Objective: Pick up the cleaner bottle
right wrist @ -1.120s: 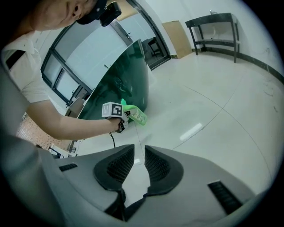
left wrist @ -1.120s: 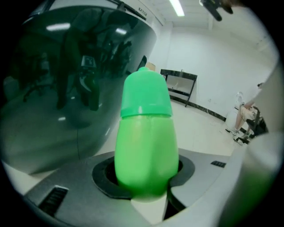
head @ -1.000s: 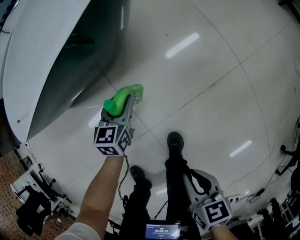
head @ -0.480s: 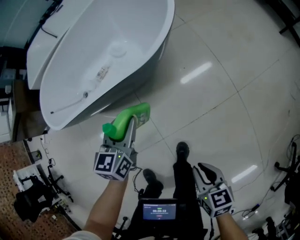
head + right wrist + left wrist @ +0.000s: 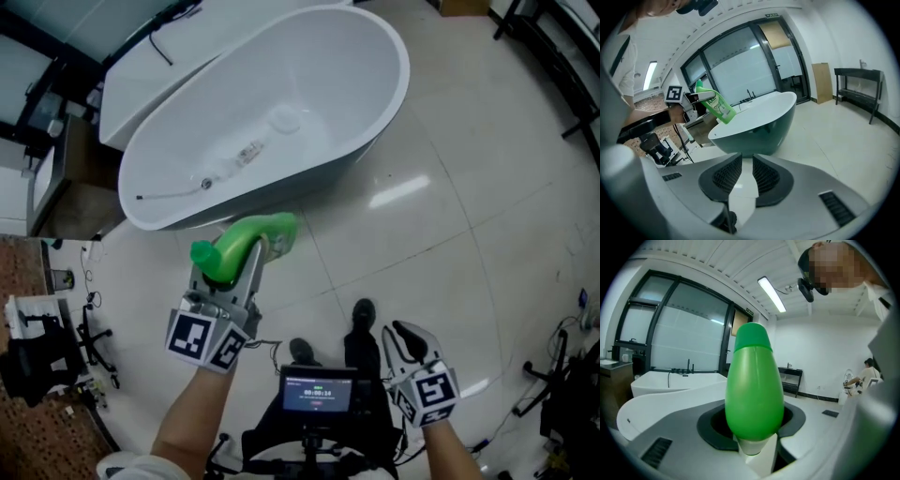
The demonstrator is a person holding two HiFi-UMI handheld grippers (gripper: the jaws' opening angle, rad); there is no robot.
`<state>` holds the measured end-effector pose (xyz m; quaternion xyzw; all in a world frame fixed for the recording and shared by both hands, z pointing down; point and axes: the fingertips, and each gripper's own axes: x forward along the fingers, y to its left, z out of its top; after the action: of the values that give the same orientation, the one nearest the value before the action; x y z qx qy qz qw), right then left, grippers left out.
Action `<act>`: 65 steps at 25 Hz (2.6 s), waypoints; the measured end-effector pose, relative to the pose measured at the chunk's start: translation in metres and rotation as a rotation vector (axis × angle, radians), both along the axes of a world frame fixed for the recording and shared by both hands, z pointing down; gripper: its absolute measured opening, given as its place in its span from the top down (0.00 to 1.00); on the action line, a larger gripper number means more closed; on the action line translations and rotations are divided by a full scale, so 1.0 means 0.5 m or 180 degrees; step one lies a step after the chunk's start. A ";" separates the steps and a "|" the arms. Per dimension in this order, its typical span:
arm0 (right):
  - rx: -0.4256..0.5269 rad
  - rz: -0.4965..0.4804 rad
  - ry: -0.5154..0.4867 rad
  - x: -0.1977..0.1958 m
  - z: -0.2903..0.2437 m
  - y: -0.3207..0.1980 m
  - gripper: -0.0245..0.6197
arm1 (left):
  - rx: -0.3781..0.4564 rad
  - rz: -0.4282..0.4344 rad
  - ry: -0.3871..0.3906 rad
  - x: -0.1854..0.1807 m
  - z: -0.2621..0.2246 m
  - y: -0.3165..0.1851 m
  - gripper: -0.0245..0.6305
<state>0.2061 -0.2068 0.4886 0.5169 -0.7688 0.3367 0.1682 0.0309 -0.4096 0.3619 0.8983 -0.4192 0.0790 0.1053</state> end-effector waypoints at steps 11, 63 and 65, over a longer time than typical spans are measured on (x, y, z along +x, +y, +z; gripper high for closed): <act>0.0393 -0.0211 0.0189 -0.138 -0.148 0.026 0.84 | 0.0316 -0.0160 0.0126 -0.211 -0.188 0.123 0.72; 0.1030 -0.0010 0.0404 -0.341 -0.311 0.173 0.84 | 0.0397 0.0168 0.0822 -0.452 -0.269 0.510 0.71; 0.1043 0.0006 0.0399 -0.340 -0.312 0.181 0.84 | 0.0384 0.0198 0.0801 -0.446 -0.265 0.523 0.71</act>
<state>0.0360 -0.1164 0.3324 0.5581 -0.8010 0.1741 0.1289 -0.1919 -0.1482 0.2296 0.9184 -0.3786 -0.0564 0.1003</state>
